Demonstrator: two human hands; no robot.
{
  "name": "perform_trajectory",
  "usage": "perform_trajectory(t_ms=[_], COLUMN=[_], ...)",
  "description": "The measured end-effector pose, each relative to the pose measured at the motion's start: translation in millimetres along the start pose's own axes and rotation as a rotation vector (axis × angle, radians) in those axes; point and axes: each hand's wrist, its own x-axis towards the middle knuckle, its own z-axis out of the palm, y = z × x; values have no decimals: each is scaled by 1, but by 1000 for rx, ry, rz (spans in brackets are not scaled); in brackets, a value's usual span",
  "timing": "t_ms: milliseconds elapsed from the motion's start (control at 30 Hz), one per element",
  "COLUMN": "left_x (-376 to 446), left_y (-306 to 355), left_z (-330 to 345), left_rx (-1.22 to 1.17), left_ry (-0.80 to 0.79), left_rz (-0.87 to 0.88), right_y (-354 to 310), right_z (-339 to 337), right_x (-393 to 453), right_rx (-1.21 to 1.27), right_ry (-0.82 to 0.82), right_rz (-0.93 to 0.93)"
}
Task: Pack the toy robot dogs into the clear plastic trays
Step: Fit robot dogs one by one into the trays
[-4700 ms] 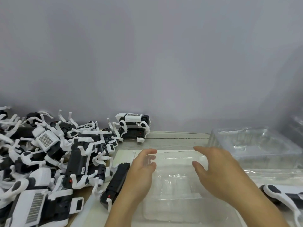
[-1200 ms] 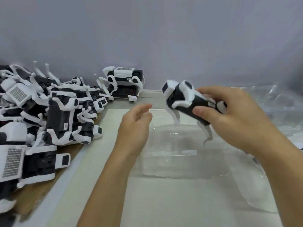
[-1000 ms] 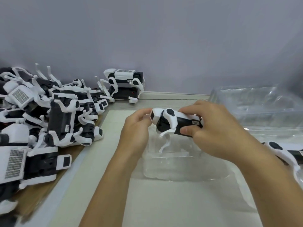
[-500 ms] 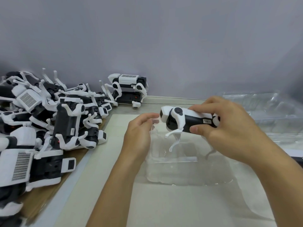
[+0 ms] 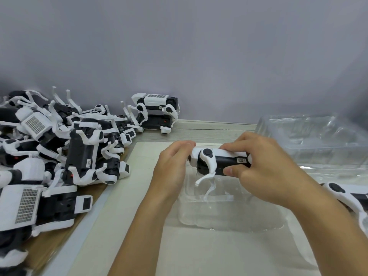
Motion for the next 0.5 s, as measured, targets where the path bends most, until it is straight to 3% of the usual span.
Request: perform_trajectory(t_ms=[500], left_x=[2], left_y=[-2], left_z=[1], left_rx=[70], left_ry=[-9], left_rz=[-9], right_y=[4], right_z=[6], right_x=[1], right_rx=[-39], right_ry=[30], right_rz=[-19])
